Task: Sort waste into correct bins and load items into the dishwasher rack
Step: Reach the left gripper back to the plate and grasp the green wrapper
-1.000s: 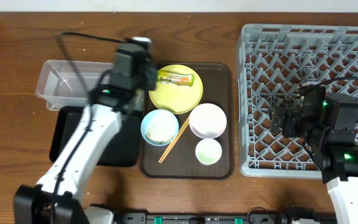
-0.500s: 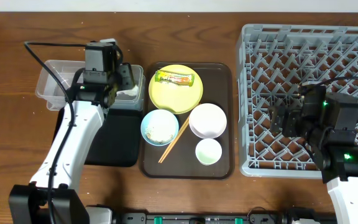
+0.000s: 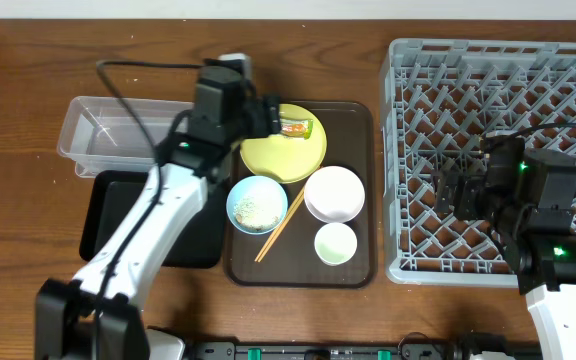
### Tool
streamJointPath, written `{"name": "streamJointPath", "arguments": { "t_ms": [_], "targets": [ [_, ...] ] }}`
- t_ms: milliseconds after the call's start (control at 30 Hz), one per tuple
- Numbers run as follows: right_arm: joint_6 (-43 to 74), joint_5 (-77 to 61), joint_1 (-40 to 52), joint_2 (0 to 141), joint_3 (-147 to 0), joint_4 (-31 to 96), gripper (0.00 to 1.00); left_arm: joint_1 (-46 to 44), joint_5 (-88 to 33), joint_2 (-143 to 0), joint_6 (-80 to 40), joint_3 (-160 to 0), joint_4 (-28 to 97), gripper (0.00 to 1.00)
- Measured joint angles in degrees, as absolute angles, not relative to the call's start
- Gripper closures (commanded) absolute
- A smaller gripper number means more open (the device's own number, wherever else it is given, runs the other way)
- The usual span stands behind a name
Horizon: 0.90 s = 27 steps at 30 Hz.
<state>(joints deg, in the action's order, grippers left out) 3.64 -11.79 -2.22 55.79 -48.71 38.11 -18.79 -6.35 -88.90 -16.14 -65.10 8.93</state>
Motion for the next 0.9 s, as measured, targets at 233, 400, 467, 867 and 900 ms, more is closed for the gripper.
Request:
{"name": "streamJointPath", "arguments": {
  "t_ms": [233,400,467,867,900],
  "targets": [
    [3.6,-11.6,-2.2,55.8,-48.7,38.1,0.01,-20.7,-6.7,-97.9,7.7,-65.1,9.5,0.08],
    [3.6,-11.4,-2.2,55.8,-48.7,38.1,0.01,-20.8,-6.7,-103.6,21.7,-65.1,10.0,0.08],
    [3.6,-11.3,-2.2,55.8,-48.7,38.1,0.01,-20.8,-6.7,-104.2,24.3,-65.1,10.1,0.07],
    [3.6,-10.7,-2.2,55.8,-48.7,38.8,0.01,-20.9,-6.7,-105.8,32.7,-65.1,5.5,0.08],
    [3.6,-10.7,-2.2,55.8,-48.7,38.9,0.01,-20.9,-6.7,-106.6,33.9,-65.1,5.0,0.09]
  ]
}}
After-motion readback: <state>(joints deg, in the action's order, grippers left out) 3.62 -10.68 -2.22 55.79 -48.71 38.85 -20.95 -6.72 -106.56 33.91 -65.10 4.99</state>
